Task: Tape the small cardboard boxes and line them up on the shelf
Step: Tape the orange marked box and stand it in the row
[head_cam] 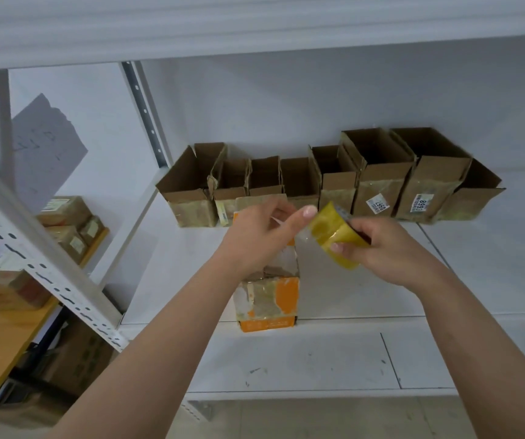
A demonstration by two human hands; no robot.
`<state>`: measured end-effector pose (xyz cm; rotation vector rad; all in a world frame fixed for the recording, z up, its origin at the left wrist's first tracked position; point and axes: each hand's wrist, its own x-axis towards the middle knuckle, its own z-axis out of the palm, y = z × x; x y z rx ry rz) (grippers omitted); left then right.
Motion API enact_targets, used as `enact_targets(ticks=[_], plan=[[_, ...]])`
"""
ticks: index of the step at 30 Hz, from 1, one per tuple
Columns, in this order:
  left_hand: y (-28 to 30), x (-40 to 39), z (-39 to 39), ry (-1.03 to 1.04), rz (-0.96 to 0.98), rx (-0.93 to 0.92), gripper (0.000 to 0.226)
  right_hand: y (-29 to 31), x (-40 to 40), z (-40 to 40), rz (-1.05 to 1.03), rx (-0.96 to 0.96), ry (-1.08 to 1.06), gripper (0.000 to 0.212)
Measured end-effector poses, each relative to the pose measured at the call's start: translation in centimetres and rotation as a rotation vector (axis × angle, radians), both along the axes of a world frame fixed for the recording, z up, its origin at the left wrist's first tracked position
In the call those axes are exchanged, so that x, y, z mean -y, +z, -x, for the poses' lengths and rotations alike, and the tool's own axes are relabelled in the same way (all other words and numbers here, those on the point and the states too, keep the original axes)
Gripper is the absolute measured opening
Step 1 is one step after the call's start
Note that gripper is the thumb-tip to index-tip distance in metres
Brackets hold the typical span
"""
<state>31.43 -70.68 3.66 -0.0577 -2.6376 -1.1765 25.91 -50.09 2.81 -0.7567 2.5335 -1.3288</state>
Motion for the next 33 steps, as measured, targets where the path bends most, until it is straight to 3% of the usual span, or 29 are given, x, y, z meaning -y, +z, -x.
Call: enact_targets(ticks=[4, 6, 8, 12, 14, 18, 22, 33], plan=[[1.6, -0.6, 1.0, 0.032, 0.124, -0.010, 0.064, 1.3, 0.5, -0.8, -0.027, 0.045, 0.075, 0.006], [1.3, -0.5, 1.3, 0.009, 0.108, -0.048, 0.041, 1.6, 0.4, -1.0, -0.023, 0.066, 0.098, 0.009], [0.8, -0.4, 1.3, 0.002, 0.089, -0.088, 0.033, 2.0, 0.2, -1.0, -0.008, 0.072, 0.132, 0.016], [-0.2, 0.5, 0.3, 0.113, 0.064, -0.209, 0.033, 3.0, -0.2, -0.6, 0.124, 0.126, 0.110, 0.053], [-0.7, 0.7, -0.6, 0.158, 0.038, -0.234, 0.036, 3.2, -0.2, -0.1, 0.129, 0.125, 0.113, 0.059], [-2.5, 3.5, -3.4, 0.330, 0.022, -0.231, 0.037, 2.6, -0.5, 0.6, 0.108, 0.157, 0.104, 0.062], [-5.7, 7.1, -6.6, 0.477, -0.029, -0.122, 0.040, 0.2, -1.2, 1.3, -0.155, 0.101, 0.013, 0.050], [-8.4, 8.5, -6.4, 0.490, -0.044, -0.066, 0.040, -3.7, -0.2, 2.8, -0.072, 0.165, 0.037, 0.039]])
